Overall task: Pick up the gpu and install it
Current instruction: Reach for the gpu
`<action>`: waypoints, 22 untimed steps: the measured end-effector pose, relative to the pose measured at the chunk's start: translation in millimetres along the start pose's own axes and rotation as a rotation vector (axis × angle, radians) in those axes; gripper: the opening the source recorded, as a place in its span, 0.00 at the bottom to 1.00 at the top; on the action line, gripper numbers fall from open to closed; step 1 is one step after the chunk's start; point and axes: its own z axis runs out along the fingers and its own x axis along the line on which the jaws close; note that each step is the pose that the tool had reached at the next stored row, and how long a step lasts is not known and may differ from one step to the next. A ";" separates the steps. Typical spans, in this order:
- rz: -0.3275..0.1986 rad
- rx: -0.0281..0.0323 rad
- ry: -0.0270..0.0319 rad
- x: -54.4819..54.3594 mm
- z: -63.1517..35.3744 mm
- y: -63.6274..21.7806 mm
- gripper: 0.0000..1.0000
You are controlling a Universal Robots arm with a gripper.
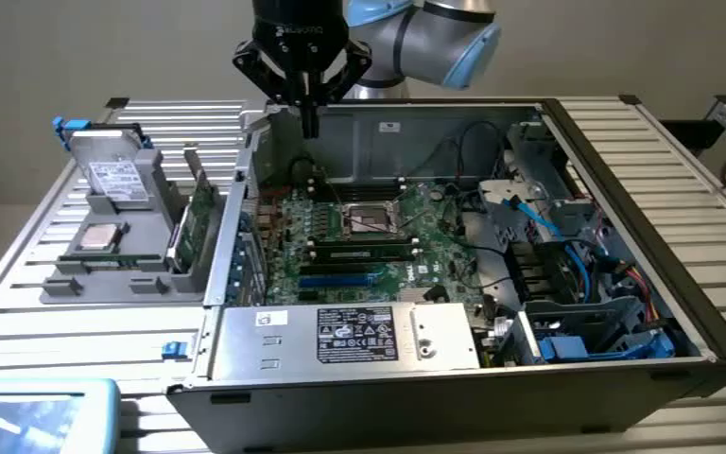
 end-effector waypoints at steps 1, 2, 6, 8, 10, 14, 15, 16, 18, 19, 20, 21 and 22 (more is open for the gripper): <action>0.000 0.0000 0.0000 0.0 0.0 0.0 0.12; 0.000 0.0000 0.0000 0.0 0.0 0.0 0.12; 0.000 0.0000 0.0000 0.0 0.0 0.0 0.12; 0.000 0.0000 0.0000 0.0 0.0 0.0 0.12; 0.000 0.0000 -0.0001 0.0 0.0 0.0 0.12; 0.000 0.0000 0.0000 0.0 0.0 0.0 0.12; 0.000 0.0000 0.0000 0.8 0.0 -0.1 0.12; 0.000 0.0002 0.0001 2.6 -0.2 -0.2 0.12; 0.000 0.0000 0.0000 9.1 -0.2 -0.6 0.12; 0.000 0.0000 0.0000 13.2 -0.3 -0.9 0.12; 0.000 -0.0001 0.0000 17.2 -0.4 -1.2 0.12; 0.000 -0.0002 0.0000 21.2 -0.5 -1.5 0.12; 0.000 -0.0002 0.0000 25.4 -0.6 -1.8 0.12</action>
